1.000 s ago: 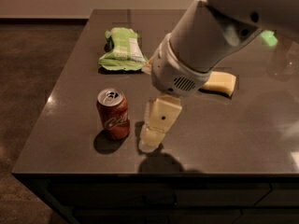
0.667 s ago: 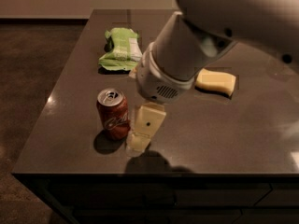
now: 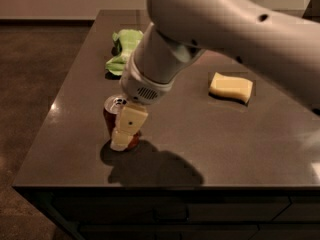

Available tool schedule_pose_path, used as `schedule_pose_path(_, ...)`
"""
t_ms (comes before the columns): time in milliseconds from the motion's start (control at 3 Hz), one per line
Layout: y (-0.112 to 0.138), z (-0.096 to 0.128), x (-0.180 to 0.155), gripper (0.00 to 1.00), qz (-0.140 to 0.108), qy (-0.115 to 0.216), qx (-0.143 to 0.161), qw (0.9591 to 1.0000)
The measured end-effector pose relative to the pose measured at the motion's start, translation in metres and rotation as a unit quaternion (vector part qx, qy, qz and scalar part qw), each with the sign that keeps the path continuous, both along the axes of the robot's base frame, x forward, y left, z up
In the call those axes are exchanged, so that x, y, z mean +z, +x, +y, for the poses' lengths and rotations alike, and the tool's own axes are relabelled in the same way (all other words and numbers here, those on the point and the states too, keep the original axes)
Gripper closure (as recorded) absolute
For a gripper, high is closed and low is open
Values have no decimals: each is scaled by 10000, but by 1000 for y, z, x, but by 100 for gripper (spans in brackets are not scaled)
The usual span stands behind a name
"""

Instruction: Move coke can near green rice chip bag

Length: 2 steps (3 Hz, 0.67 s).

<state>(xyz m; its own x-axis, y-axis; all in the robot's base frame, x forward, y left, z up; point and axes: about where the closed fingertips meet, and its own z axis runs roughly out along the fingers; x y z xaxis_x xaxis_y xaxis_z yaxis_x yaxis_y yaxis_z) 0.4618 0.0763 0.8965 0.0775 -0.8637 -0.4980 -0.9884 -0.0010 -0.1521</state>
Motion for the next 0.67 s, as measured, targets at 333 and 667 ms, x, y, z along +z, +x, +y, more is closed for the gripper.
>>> schedule_pose_path(333,19,8,-3,35,239,85,-14,9997)
schedule_pose_path(667,40,3,13,60,359,280,-30,9990)
